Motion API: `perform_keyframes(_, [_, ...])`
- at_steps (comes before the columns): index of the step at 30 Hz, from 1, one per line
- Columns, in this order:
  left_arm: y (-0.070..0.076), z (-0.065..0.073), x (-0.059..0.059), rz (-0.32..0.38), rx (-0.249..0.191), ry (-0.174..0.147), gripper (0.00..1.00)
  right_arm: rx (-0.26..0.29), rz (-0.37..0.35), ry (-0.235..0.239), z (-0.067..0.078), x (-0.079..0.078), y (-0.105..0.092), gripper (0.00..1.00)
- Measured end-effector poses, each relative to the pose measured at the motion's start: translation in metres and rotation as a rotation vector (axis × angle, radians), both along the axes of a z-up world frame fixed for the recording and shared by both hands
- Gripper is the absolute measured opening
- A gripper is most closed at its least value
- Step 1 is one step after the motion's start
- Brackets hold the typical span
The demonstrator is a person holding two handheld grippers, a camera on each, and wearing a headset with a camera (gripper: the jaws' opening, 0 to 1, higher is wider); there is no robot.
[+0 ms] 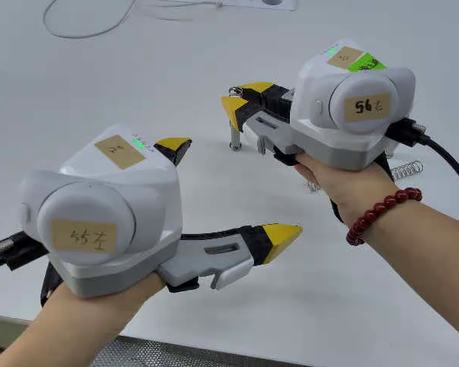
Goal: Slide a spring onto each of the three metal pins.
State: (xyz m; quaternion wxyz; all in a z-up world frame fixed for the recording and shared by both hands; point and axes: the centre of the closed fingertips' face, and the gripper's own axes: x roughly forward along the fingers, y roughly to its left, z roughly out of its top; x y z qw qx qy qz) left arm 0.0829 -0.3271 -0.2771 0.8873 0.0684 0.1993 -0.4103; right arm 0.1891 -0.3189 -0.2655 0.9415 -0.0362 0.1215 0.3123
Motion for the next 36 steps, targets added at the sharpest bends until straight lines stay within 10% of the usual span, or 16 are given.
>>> perform_keyframes(36, [0.005,0.003,0.003,0.016,-0.001,-0.011,0.93,-0.064,-0.004,0.107,-0.044,-0.004,0.001,0.12])
